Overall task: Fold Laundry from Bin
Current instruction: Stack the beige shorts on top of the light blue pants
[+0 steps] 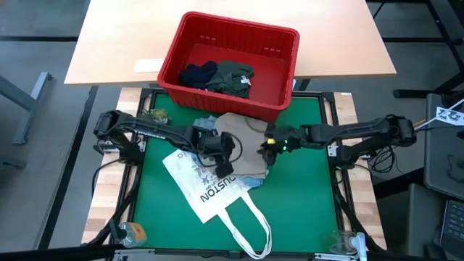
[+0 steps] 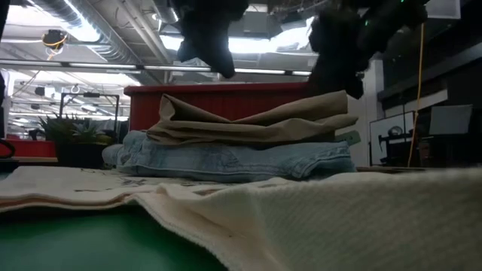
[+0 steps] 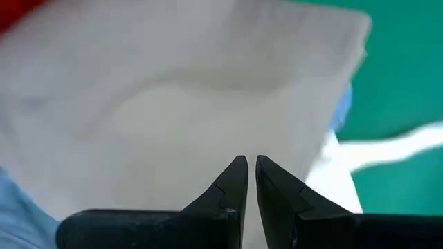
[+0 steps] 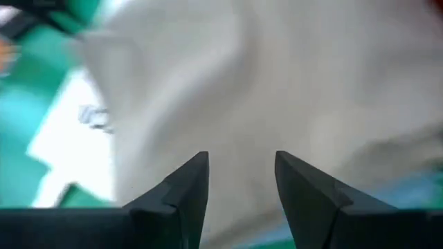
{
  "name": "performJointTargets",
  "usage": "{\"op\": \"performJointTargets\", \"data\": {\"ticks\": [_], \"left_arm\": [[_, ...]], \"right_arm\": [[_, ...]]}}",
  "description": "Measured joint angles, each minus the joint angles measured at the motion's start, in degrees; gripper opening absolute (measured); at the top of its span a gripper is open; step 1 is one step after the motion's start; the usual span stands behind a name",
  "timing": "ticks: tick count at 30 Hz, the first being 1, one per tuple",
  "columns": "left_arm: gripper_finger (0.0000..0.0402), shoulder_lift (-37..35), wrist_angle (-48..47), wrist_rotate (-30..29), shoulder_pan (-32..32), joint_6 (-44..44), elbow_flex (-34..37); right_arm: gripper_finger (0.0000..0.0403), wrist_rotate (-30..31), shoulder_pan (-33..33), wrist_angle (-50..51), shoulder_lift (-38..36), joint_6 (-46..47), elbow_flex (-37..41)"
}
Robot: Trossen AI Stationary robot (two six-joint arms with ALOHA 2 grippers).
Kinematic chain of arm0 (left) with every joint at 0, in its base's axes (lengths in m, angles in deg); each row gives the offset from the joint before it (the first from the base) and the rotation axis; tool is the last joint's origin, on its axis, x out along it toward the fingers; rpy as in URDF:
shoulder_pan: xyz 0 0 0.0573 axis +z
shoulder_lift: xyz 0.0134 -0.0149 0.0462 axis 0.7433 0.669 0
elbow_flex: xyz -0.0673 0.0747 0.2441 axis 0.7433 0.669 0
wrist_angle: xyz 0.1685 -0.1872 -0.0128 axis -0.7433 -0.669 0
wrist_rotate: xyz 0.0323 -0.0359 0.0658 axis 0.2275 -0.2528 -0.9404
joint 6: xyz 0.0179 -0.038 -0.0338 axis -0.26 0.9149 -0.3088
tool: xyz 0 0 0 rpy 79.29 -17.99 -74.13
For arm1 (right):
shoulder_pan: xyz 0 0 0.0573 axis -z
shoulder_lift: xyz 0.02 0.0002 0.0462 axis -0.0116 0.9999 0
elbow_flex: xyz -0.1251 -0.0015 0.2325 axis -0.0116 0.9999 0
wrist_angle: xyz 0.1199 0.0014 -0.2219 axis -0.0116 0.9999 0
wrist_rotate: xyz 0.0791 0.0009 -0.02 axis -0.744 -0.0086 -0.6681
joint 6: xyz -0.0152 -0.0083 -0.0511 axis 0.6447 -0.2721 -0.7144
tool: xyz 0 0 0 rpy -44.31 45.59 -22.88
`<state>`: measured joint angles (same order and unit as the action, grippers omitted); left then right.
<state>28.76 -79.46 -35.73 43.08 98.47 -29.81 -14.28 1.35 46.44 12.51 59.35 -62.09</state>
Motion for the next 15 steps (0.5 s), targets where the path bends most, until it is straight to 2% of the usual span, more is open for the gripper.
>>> {"op": "performJointTargets", "data": {"ticks": [6, 10, 15], "left_arm": [[0.0027, 0.09, -2.05, -5.40, -3.82, 1.81, 0.00], [0.0027, 0.11, -4.47, -8.94, -6.57, 5.02, 0.02], [0.0027, 0.11, -4.00, -14.39, -8.92, 11.27, 6.16]], "right_arm": [[0.0167, 5.85, -7.68, -5.86, 3.05, -0.68, -0.02], [0.0167, 6.46, -11.39, -5.21, 6.78, 0.69, -0.02], [0.0167, 6.99, -14.46, -5.24, 11.63, 0.70, -0.02]]}}
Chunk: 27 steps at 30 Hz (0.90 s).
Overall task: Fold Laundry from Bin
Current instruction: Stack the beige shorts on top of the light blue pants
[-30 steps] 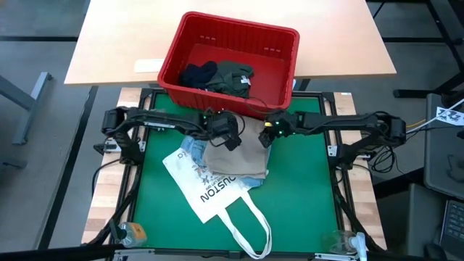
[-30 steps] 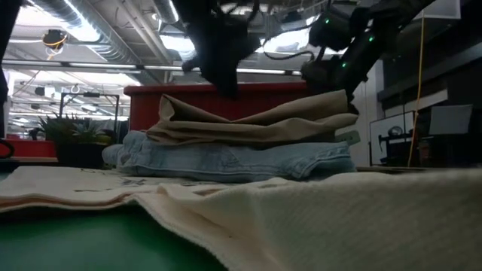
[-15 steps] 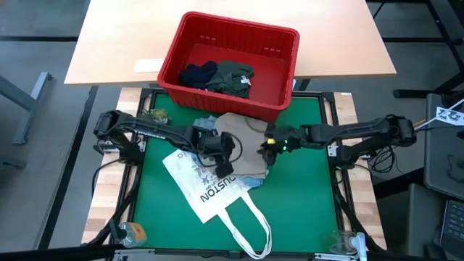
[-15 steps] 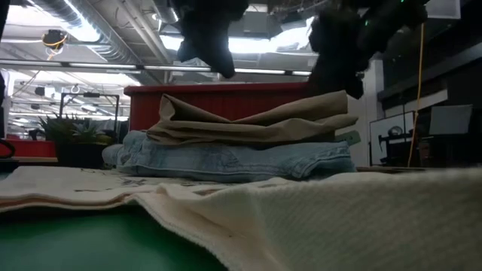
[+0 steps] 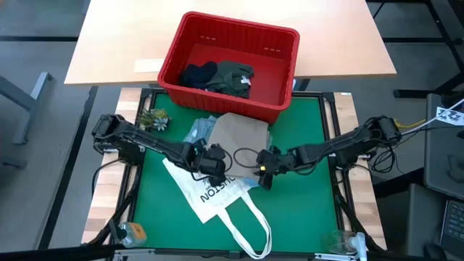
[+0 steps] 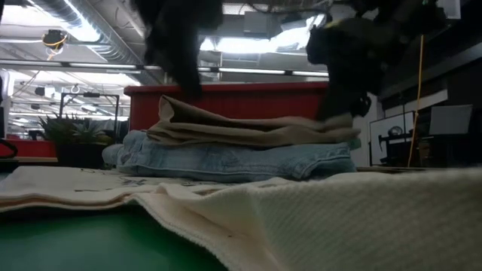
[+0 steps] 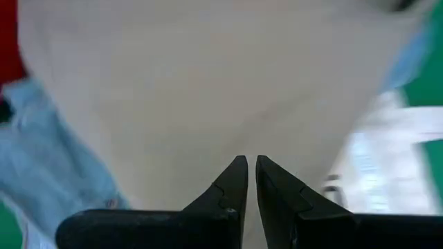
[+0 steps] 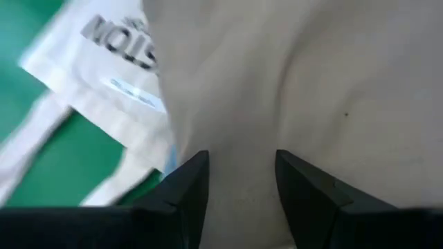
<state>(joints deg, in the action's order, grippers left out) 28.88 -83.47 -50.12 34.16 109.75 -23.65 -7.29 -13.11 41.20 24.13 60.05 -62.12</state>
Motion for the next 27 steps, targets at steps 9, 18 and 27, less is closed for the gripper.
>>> {"op": "performJointTargets", "data": {"ticks": [9, 18, 27], "left_arm": [[0.0027, 0.02, 15.11, -0.70, -0.19, 5.72, 16.89], [0.0027, -0.13, 21.56, -1.00, -0.62, 5.47, 23.46], [0.0027, -3.86, 19.35, 6.97, -0.52, 0.12, 16.98]], "right_arm": [[0.0167, 0.28, -0.47, -0.16, 6.90, 1.28, -0.23], [0.0167, 1.10, -0.50, -0.98, 7.34, 1.41, -0.15], [0.0167, -2.92, -0.47, -0.08, -0.21, 1.29, 0.11]]}}
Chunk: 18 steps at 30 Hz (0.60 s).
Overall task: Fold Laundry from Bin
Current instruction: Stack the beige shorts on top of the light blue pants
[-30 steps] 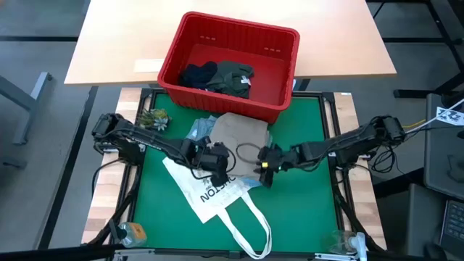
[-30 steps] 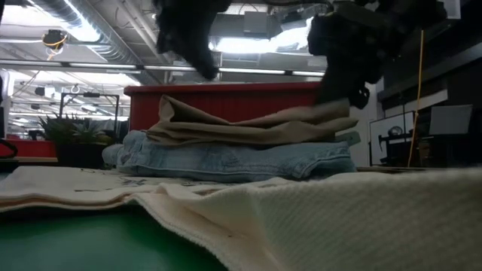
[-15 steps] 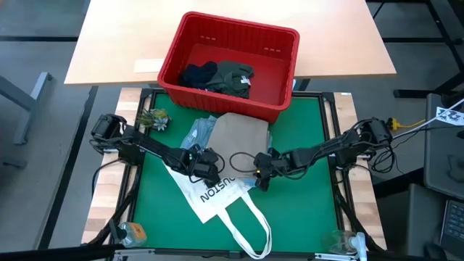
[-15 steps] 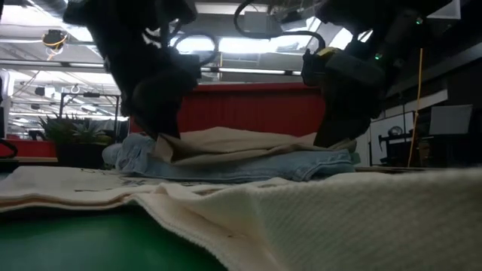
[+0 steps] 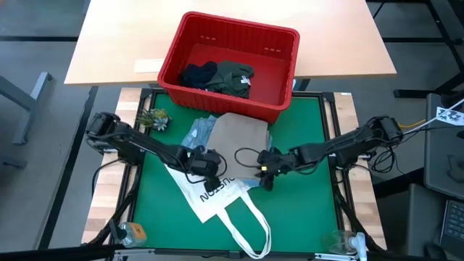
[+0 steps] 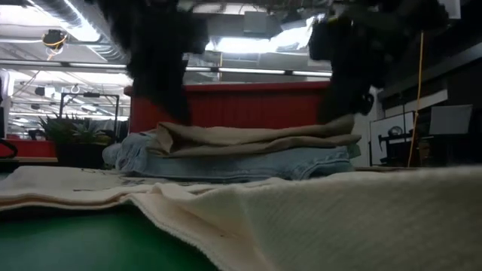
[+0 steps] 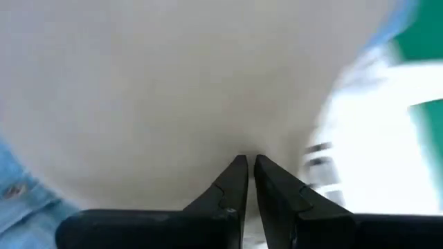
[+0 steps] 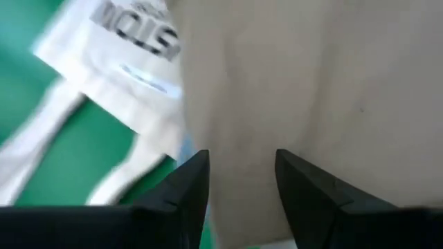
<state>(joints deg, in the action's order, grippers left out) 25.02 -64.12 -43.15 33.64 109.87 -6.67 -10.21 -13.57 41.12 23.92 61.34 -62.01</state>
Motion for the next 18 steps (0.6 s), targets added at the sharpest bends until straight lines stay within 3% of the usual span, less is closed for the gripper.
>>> {"op": "performJointTargets", "data": {"ticks": [4, 10, 13, 18], "left_arm": [[0.0027, -2.75, 0.53, -1.06, 0.29, -2.93, -2.53], [0.0027, -4.77, 1.00, -9.82, 2.92, -5.10, -3.57], [0.0027, -4.05, 1.03, -11.33, 5.28, -4.69, -2.96], [0.0027, -1.27, 1.49, -11.01, 8.29, 0.37, 0.05]], "right_arm": [[0.0167, 3.32, -0.04, -0.54, -3.73, -0.07, 0.00], [0.0167, 16.60, 0.00, -0.55, -4.07, -0.10, 0.00], [0.0167, 22.25, 0.00, -0.09, -2.64, -0.11, 0.00], [0.0167, 23.87, 0.00, -0.25, 1.09, 0.21, 1.09]]}}
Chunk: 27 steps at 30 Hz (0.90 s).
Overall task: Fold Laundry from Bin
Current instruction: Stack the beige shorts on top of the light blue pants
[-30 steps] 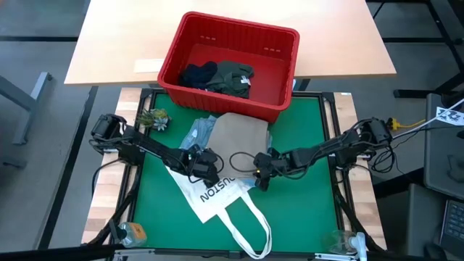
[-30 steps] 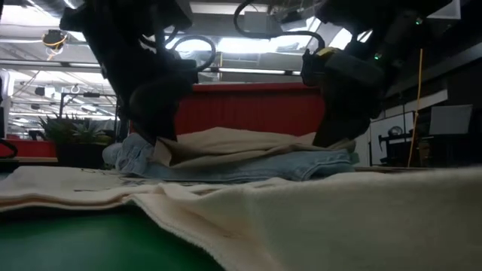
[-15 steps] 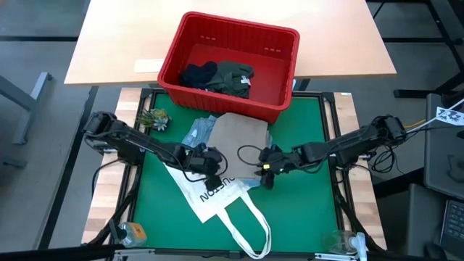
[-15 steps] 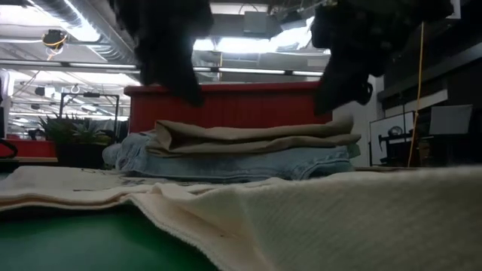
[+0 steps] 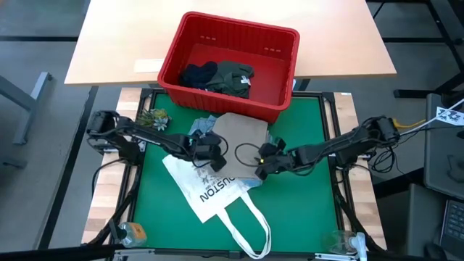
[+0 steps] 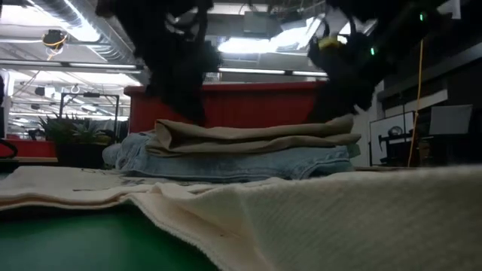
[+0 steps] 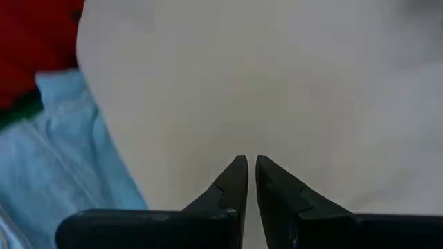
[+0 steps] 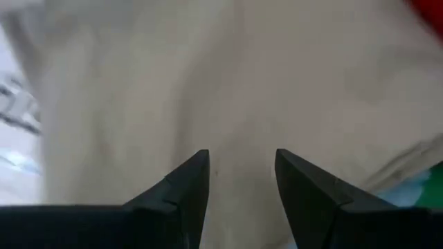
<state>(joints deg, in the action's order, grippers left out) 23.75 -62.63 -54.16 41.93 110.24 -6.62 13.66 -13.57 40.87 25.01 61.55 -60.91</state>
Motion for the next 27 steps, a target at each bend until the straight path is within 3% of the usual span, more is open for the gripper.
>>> {"op": "performJointTargets", "data": {"ticks": [10, 19, 23, 27], "left_arm": [[0.0027, 4.17, 0.37, 0.33, 1.67, 2.29, 3.18], [0.0027, 0.65, -0.34, 5.80, 2.07, 2.31, 1.30], [0.0027, -1.30, 0.04, 5.62, 3.34, 0.51, -1.50], [0.0027, -1.51, 3.73, 2.61, 5.52, -2.62, -2.83]], "right_arm": [[0.0167, -1.57, 0.02, -0.89, 9.02, 2.16, 0.09], [0.0167, -4.22, 0.00, 2.02, 3.28, 0.18, -2.07], [0.0167, -0.68, -0.04, 2.59, -1.06, -3.74, -3.58], [0.0167, 7.33, 0.17, 2.72, -2.71, -6.52, -3.78]]}}
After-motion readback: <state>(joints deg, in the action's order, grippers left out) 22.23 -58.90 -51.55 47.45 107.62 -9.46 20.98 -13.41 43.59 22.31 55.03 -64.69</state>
